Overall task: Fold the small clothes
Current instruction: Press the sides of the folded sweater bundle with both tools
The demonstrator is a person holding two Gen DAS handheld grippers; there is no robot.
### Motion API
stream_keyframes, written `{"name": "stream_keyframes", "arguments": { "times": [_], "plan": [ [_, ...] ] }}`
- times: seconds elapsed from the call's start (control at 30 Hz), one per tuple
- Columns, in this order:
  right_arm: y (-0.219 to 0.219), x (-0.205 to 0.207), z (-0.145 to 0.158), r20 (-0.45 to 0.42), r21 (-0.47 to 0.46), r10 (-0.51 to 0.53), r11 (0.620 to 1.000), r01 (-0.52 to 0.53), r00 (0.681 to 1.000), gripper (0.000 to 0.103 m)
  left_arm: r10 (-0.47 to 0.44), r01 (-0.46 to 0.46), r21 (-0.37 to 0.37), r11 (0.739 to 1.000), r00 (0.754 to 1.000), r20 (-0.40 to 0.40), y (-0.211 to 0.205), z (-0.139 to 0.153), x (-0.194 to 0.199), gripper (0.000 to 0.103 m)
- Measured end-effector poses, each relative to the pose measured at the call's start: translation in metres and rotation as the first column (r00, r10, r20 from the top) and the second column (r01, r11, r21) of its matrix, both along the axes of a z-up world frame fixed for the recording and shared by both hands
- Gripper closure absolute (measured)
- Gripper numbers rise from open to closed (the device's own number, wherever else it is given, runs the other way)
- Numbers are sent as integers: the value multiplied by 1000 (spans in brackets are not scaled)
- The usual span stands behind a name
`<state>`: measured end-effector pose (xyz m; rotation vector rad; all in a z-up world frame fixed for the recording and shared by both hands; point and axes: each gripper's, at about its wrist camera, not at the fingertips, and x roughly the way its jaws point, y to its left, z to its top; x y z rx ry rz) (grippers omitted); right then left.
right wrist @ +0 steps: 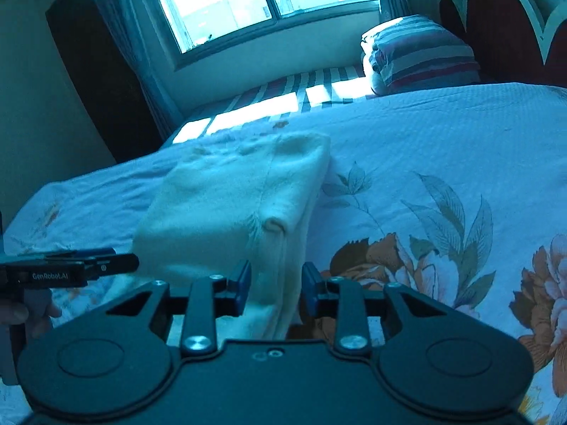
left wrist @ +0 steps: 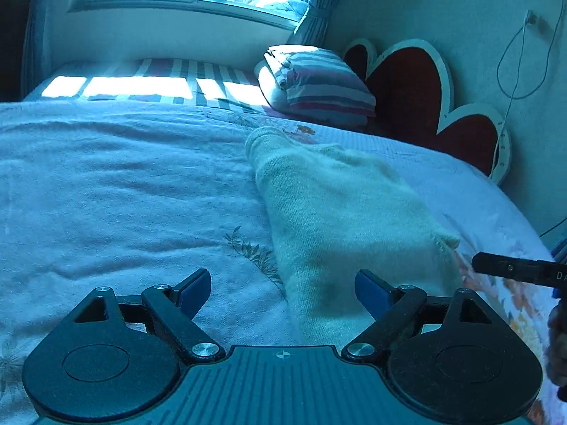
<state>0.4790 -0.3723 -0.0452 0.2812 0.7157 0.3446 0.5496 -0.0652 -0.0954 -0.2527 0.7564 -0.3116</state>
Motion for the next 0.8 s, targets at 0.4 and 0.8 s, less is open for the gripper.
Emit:
{"name": "stream_keyframes", "arguments": {
  "times": [0.4,0.8],
  "plan": [
    [-42,73,-47,-190,347,44,937,25,981,44,-122,93,-210,973,984,-131,6,-36,69,49],
    [-56,107,-56,-235,470,129,883,-3,963,44,-176,64,-510,858,969,-175,28,-60,108,28]
  ]
}}
